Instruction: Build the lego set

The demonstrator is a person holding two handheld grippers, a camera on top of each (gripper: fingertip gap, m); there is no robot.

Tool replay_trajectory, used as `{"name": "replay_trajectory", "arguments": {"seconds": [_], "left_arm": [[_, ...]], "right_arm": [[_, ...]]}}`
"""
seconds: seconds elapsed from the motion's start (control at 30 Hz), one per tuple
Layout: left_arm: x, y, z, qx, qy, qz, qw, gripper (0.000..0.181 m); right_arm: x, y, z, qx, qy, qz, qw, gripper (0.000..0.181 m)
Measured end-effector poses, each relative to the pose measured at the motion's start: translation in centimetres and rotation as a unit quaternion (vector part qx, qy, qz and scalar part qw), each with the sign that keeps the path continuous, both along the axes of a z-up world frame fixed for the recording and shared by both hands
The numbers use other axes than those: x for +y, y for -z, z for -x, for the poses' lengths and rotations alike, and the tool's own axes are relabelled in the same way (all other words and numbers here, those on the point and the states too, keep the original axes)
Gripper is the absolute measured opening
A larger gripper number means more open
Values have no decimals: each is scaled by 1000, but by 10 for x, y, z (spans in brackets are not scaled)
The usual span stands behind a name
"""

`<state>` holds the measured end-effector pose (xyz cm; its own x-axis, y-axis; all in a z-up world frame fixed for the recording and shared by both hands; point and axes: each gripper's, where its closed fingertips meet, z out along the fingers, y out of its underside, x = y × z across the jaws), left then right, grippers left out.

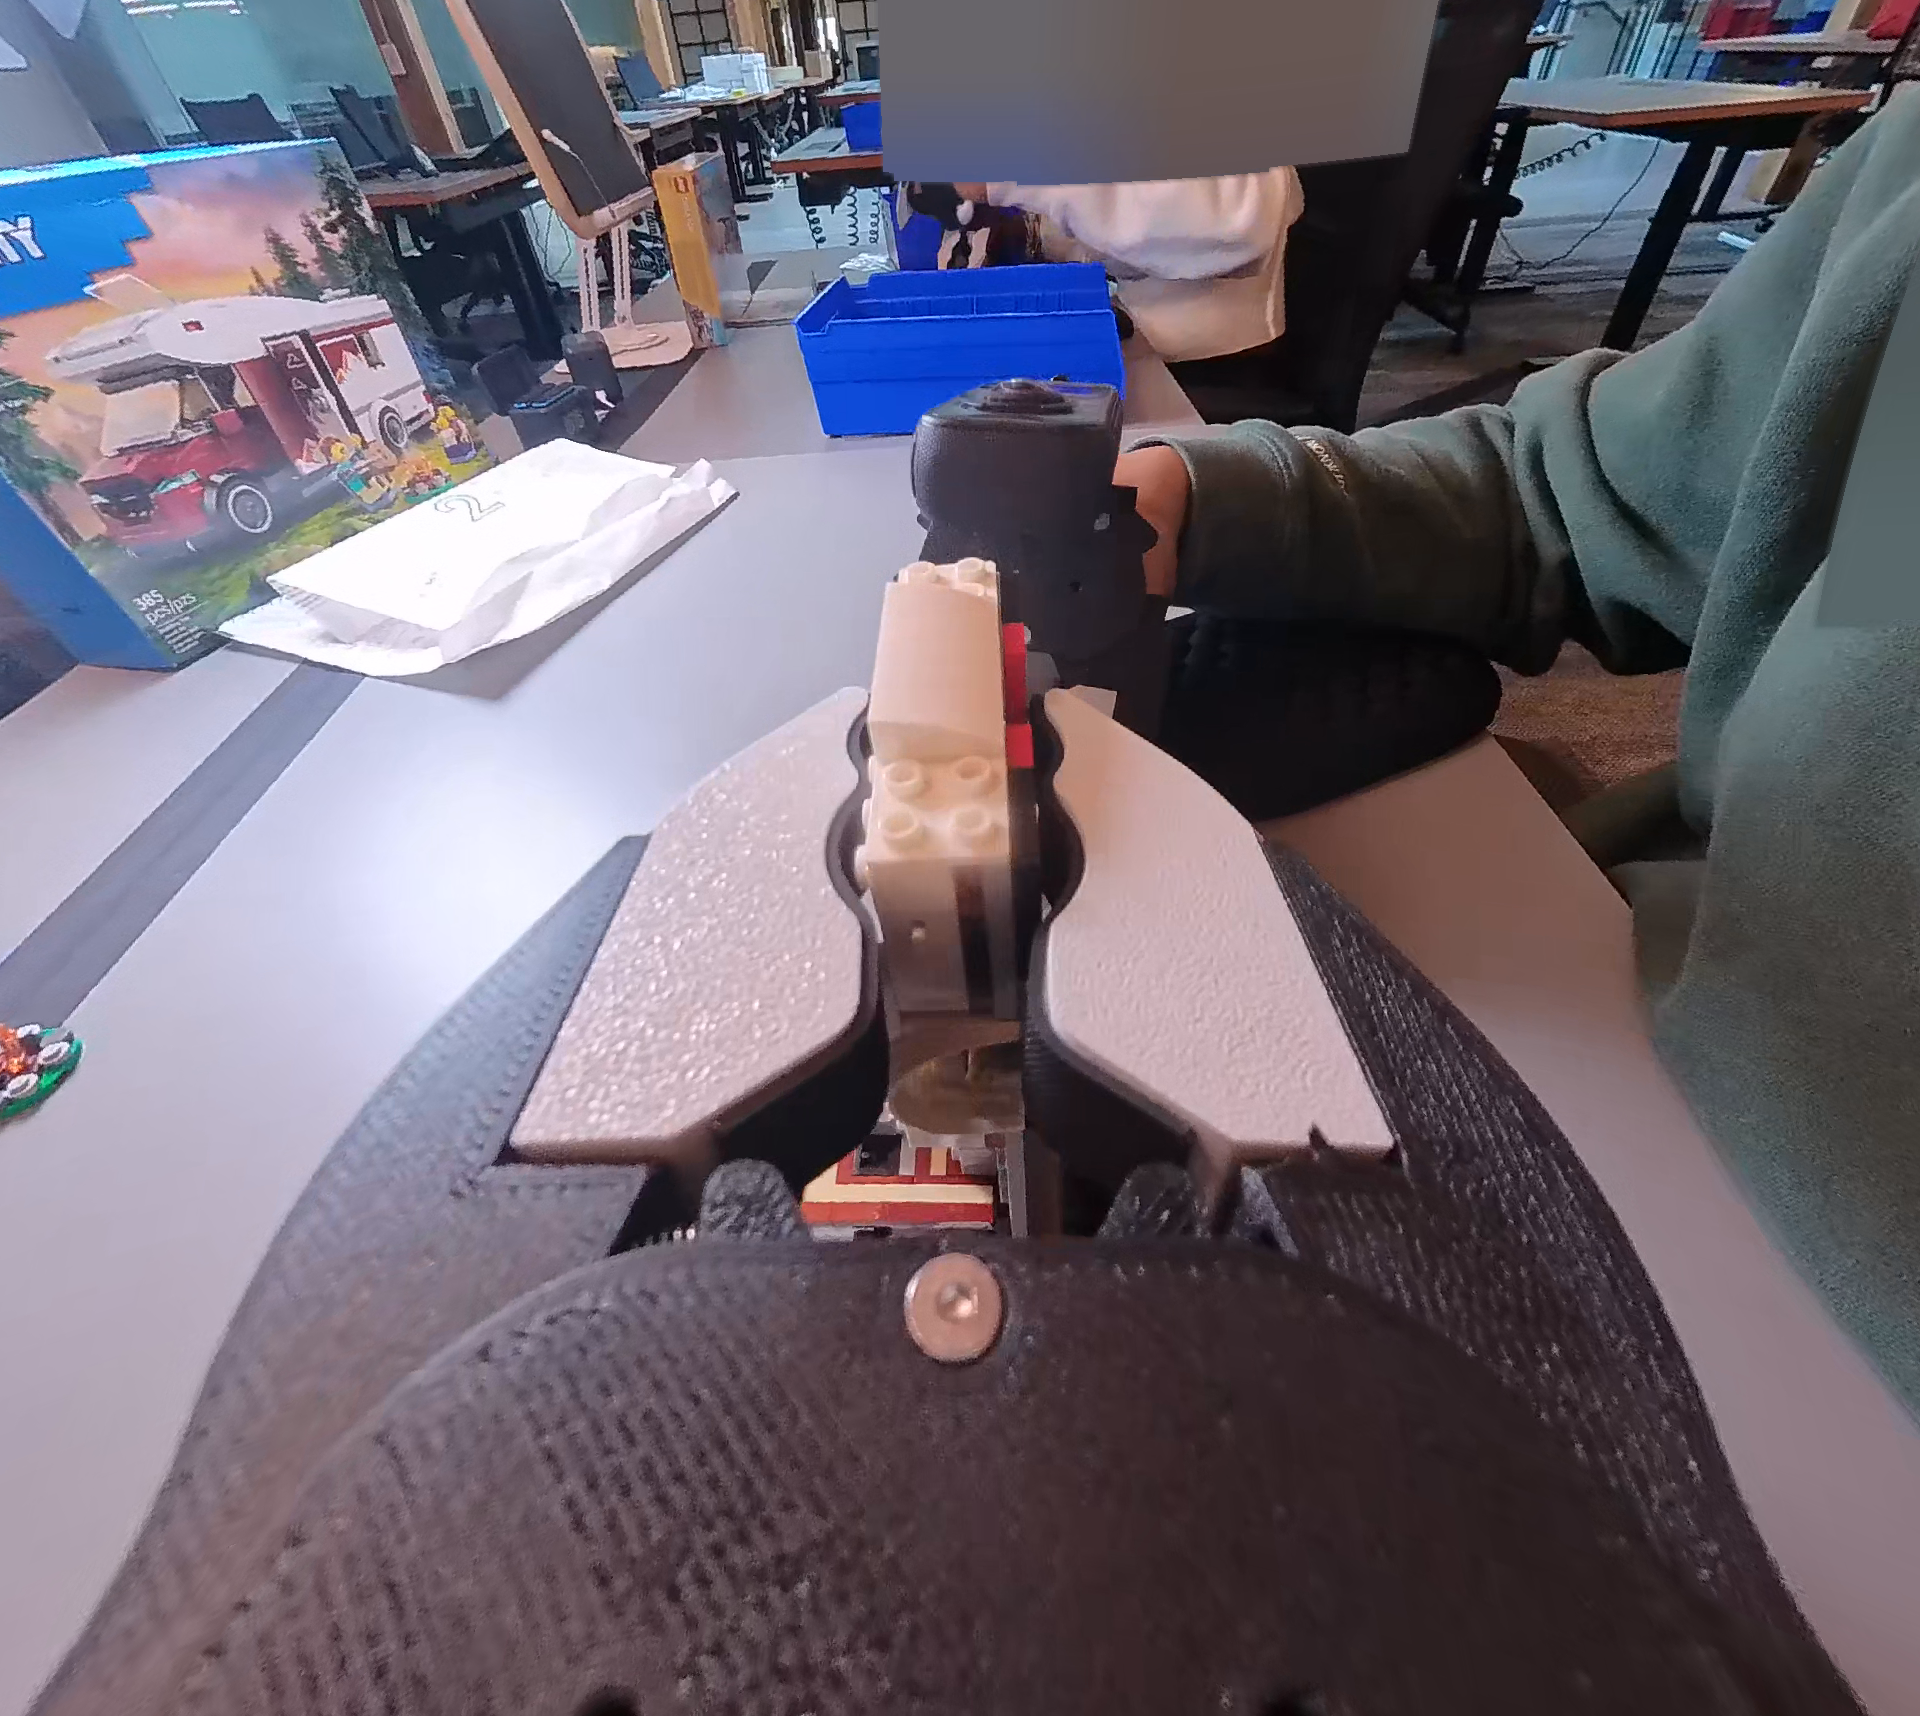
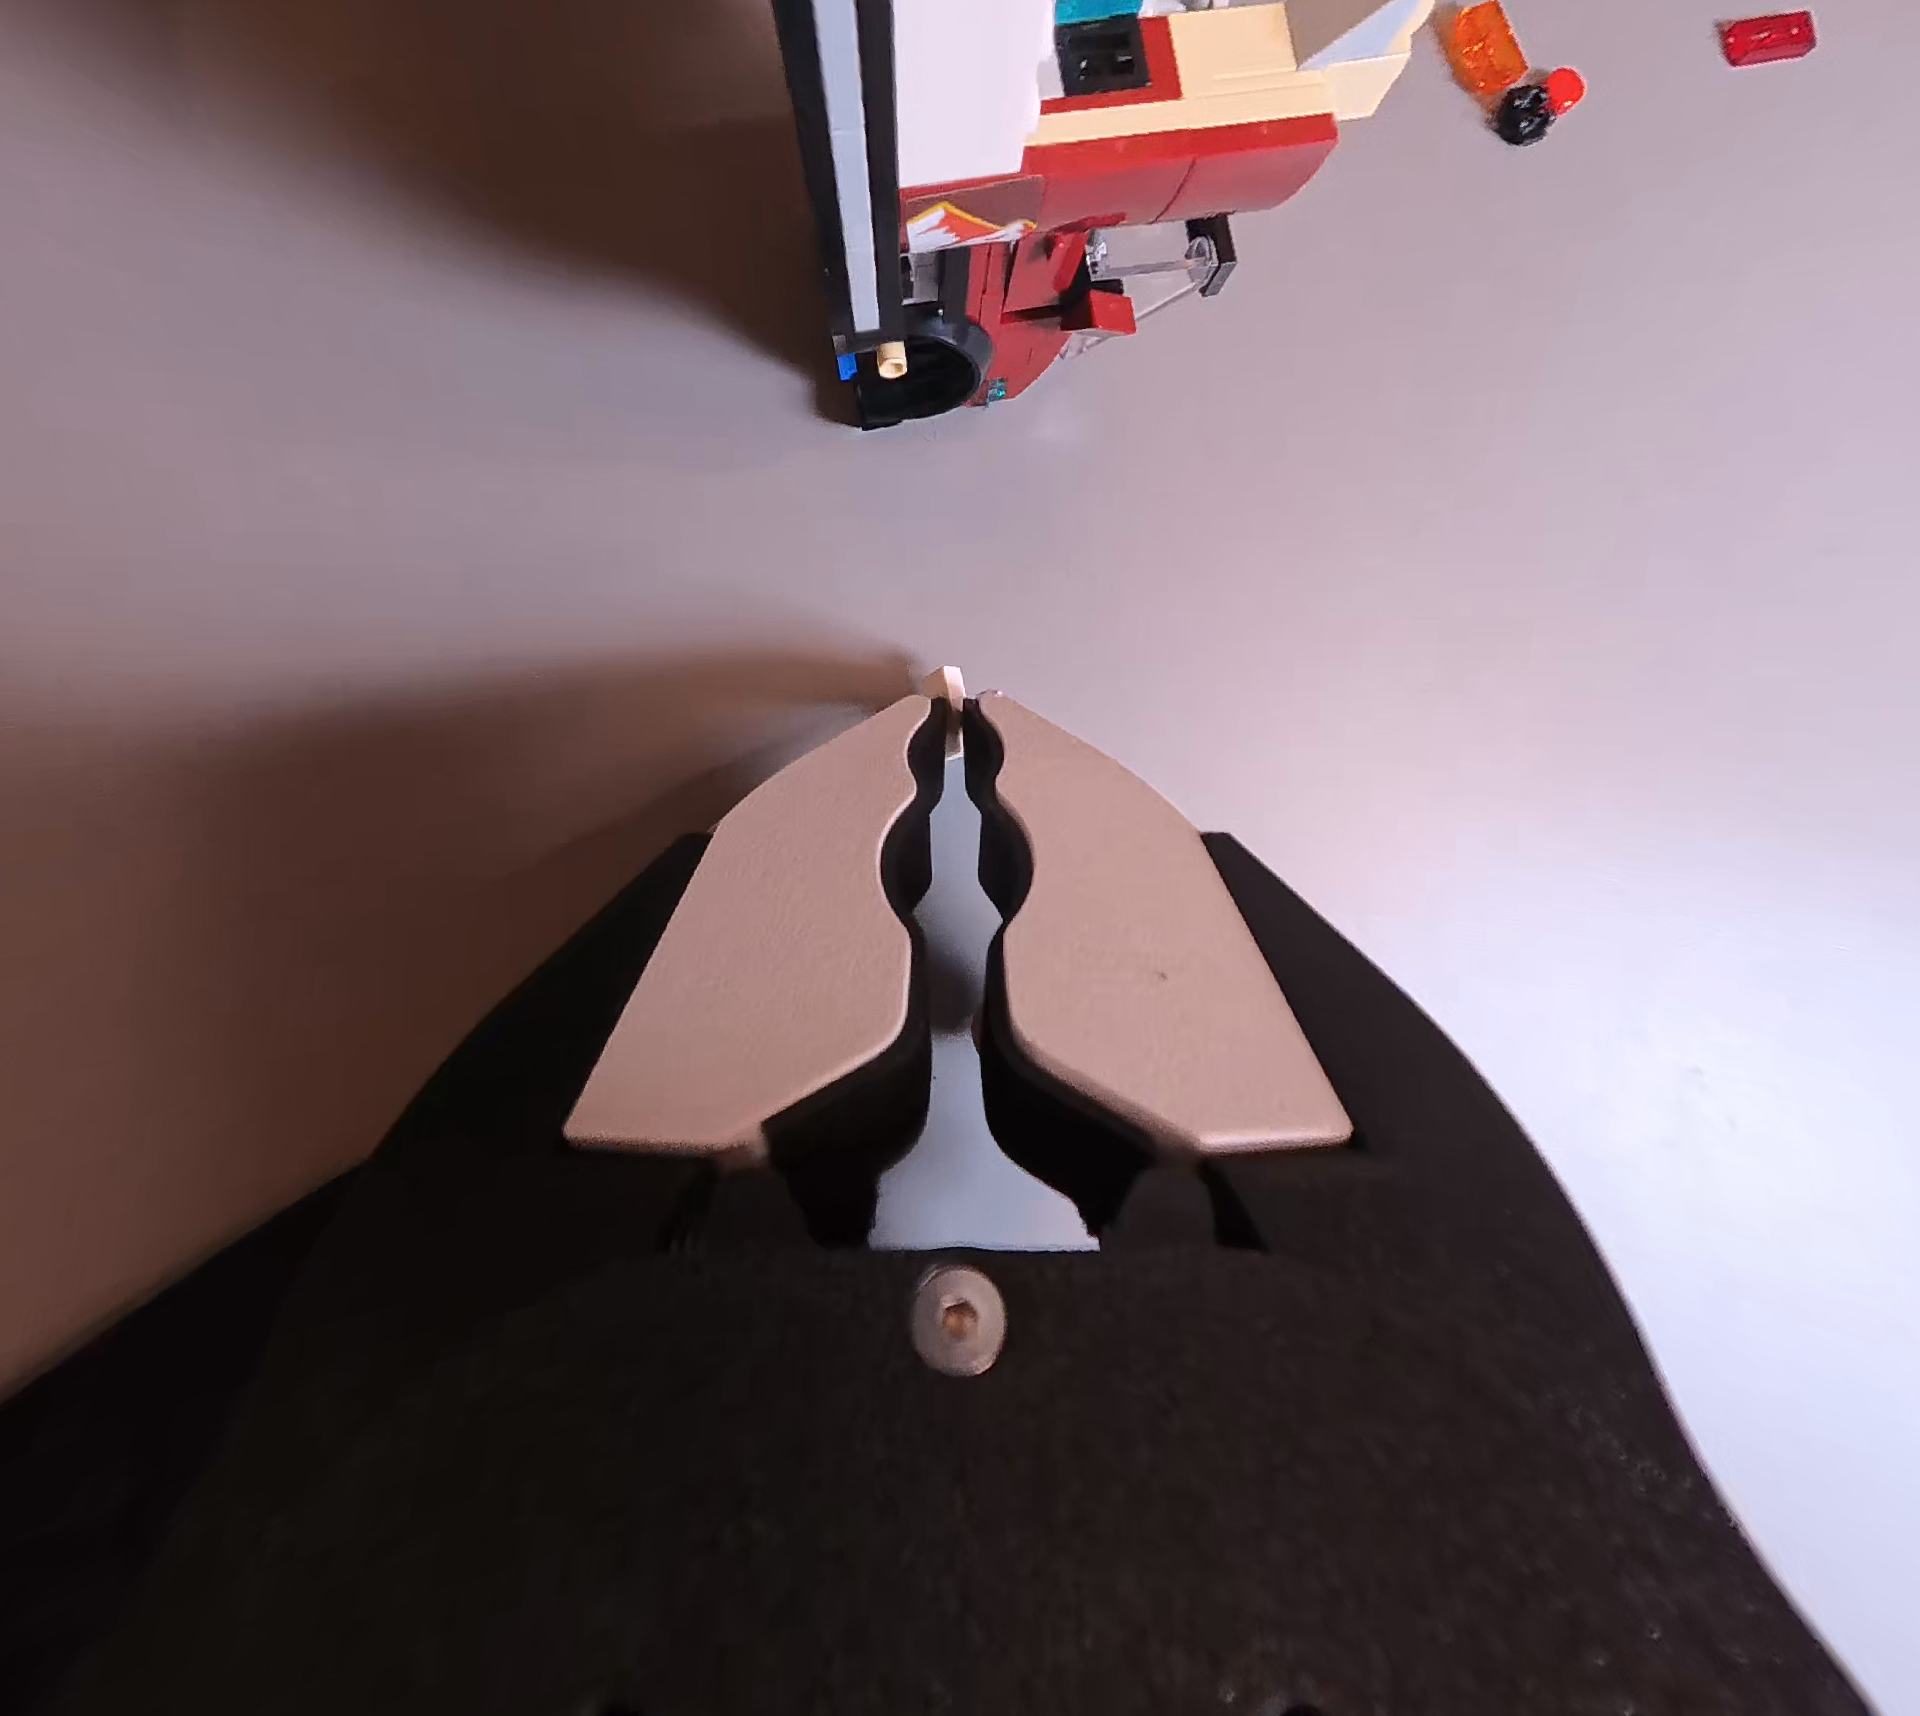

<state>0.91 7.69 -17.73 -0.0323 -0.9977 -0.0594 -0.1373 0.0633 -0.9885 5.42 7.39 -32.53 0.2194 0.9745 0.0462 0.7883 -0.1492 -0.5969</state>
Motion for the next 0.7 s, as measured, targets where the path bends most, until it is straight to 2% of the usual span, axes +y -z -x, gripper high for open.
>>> {"name": "replay_trajectory", "arguments": {"seconds": [0.17, 0.3, 0.43, 0.6, 0.7], "left_arm": [[0, 0, 0, 1, 0, 5, 1000, 26], [1, 0, 1, 4, -2, 1, 1000, 26], [3, 0, 1, 4, -9, -4, 1000, 27], [4, 0, 1, 4, -16, -9, 1000, 27], [4, 0, 1, 7, -20, -16, 1000, 28]], "right_arm": [[-1, -13, 1, 32, 0, 5, 999, 3], [0, -38, 3, 80, 0, 4, 997, 2], [3, -94, 9, 133, -4, -11, 991, 2], [3, -173, 24, 139, -21, -29, 990, 2], [1, -199, 41, 117, -31, -16, 992, 3]]}}
